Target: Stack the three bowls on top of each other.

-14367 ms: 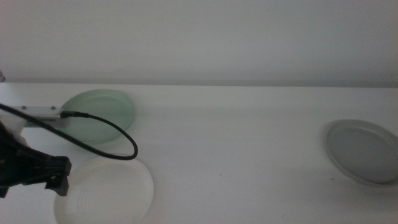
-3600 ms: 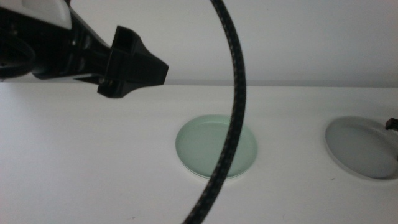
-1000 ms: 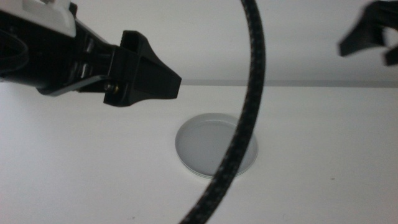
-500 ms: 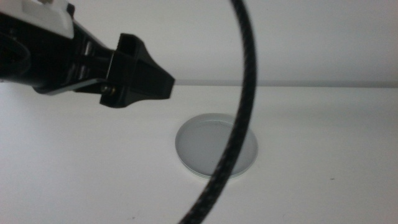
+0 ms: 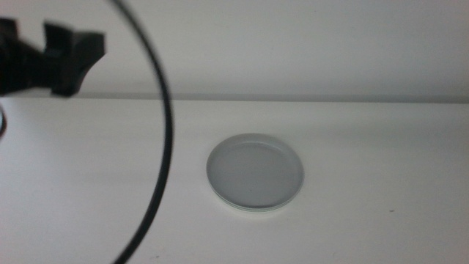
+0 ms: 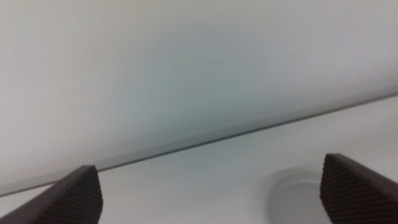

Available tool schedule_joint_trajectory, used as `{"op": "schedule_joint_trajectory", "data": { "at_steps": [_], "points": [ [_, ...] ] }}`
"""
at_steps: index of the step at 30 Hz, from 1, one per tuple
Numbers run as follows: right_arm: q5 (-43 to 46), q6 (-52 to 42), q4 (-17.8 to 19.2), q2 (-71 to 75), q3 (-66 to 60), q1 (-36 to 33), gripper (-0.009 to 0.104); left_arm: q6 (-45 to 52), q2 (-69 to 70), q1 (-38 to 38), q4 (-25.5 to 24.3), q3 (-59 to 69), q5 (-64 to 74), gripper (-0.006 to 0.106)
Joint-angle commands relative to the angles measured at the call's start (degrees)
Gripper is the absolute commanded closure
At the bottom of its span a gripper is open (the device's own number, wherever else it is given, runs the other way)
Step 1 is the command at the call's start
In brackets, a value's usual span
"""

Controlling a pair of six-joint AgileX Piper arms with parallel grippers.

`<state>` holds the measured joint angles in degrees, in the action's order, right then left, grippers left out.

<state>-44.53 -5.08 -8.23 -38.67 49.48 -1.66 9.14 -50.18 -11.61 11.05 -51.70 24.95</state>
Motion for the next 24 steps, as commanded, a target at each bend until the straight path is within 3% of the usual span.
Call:
{"op": "schedule_joint_trajectory", "data": {
  "at_steps": [1,13,19,24],
  "points": [
    [0.7,-0.7,0.2,0.3,-0.1,0.5,0.002,-0.1,3.2,1.9,-2.6,6.0,-5.7,0.007],
    [1.7,-0.7,-0.1,0.8,-1.7,0.5,0.002,-0.1,16.2,9.6,-2.6,26.3,-18.0,0.007],
    [18.2,-0.7,-0.1,12.3,-19.6,0.5,0.002,-0.1,23.9,10.4,-2.8,36.8,-30.9,0.007],
    [20.2,-0.7,-1.5,24.6,-33.2,0.5,0.002,0.0,32.0,12.3,-3.5,43.5,-30.1,0.007]
  ]
}}
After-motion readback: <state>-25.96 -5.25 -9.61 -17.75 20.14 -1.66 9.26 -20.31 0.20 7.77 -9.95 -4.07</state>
